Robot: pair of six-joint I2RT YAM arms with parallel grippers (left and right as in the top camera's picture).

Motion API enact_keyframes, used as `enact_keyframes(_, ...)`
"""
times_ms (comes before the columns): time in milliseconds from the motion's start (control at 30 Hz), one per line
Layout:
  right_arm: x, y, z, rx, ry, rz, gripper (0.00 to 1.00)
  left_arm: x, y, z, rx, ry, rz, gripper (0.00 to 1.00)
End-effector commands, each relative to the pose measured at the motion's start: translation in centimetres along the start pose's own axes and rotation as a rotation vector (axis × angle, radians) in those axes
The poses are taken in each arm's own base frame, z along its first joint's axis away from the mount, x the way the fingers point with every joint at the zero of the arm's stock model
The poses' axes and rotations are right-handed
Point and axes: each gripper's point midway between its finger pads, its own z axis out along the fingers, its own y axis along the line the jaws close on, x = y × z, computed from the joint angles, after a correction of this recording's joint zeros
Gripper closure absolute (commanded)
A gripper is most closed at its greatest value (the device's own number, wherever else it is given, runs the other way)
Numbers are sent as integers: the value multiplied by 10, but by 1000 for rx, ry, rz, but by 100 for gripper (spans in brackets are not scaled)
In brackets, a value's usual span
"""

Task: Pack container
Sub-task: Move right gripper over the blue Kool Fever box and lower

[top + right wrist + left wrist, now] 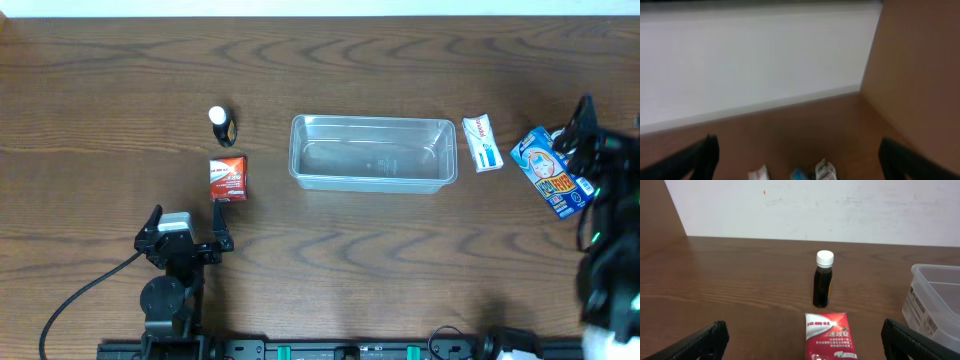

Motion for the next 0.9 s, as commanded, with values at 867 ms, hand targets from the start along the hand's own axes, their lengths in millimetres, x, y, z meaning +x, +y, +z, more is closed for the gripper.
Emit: enact_keyframes(867, 96, -97, 52, -337, 825, -257, 1, 20, 4, 3, -23, 48, 19, 2)
